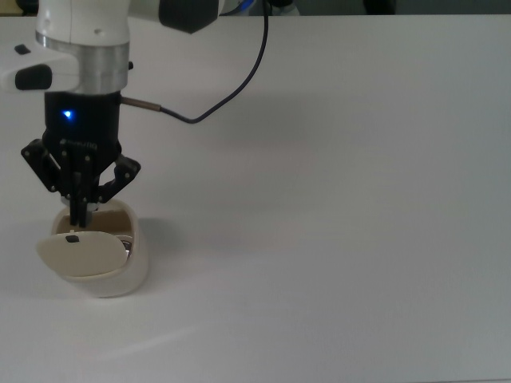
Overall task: Close the trash can
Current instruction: 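Push the open lid with the gripper, tilting it over the can opening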
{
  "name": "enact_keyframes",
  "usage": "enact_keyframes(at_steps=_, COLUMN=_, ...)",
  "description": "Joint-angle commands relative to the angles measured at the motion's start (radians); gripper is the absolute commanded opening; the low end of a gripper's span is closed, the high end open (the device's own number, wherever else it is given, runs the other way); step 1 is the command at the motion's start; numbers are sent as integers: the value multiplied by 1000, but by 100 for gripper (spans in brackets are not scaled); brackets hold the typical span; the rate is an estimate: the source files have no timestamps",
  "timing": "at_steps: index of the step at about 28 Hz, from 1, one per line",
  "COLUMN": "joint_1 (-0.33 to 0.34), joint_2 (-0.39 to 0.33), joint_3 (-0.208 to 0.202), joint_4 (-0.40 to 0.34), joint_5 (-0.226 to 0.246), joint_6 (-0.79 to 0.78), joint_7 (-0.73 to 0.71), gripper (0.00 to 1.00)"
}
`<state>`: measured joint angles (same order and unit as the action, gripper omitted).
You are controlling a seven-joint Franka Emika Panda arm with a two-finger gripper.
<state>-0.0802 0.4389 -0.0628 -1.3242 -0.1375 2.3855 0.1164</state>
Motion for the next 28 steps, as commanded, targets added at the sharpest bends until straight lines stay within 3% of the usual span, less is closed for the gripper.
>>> enact_keyframes(at_steps=1, joint_1=4, joint_2=38, joint_3=-29, joint_4=6, joint_5=-42, joint_6=49, joint_7=-24, gripper=9)
enact_keyframes(at_steps=11, joint_1=-9, joint_2=58, joint_3=-77, joint_4=-3, joint_5=-76, joint_6=49, joint_7=-35, gripper=9)
enact_keyframes(at_steps=17, joint_1=-18, joint_2=55, joint_3=-75, joint_4=-4, joint_5=-62, joint_6=46, joint_7=-86, gripper=9)
enact_keyframes(at_steps=28, joint_1=-16, joint_2=58, joint_3=-65, joint_4=5, joint_5=-51, joint_6=58, joint_7=-44, gripper=9)
